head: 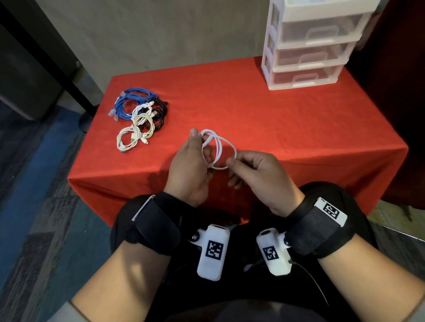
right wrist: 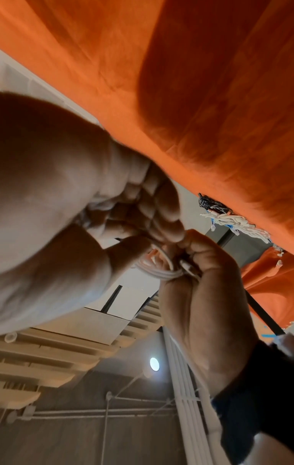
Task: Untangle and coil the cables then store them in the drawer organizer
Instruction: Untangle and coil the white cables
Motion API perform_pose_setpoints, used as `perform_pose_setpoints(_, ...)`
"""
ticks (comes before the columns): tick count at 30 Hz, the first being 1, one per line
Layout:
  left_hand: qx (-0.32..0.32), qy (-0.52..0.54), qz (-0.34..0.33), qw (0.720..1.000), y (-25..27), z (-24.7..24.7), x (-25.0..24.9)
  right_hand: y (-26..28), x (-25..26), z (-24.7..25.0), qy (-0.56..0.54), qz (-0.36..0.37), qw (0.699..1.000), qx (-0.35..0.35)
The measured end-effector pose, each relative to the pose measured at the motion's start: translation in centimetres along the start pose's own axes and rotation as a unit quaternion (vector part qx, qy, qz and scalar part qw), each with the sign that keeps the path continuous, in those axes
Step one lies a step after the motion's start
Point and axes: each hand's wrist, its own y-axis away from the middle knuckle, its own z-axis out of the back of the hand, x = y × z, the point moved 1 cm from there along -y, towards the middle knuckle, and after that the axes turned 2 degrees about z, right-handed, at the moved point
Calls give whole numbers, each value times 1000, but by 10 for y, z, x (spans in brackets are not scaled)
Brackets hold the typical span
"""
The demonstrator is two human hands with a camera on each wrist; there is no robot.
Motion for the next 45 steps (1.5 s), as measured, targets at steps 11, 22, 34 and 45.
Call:
perform_pose_setpoints(11, -15, -205, -189, 960, -3, 14, 1, 2, 30, 2, 228, 258, 938, -47)
perform_pose_setpoints(22, 52, -261, -234, 935, -3, 20, 14, -7, 15, 3, 291, 217, 931, -37)
perform_pose_setpoints(34, 136, -412, -157, 887, -2, 34, 25, -15, 9, 9, 90, 96, 987, -93)
perform_pose_setpoints(45, 126, -277, -166, 938, -2, 28, 30, -10, -4, 20, 38, -13, 987, -154)
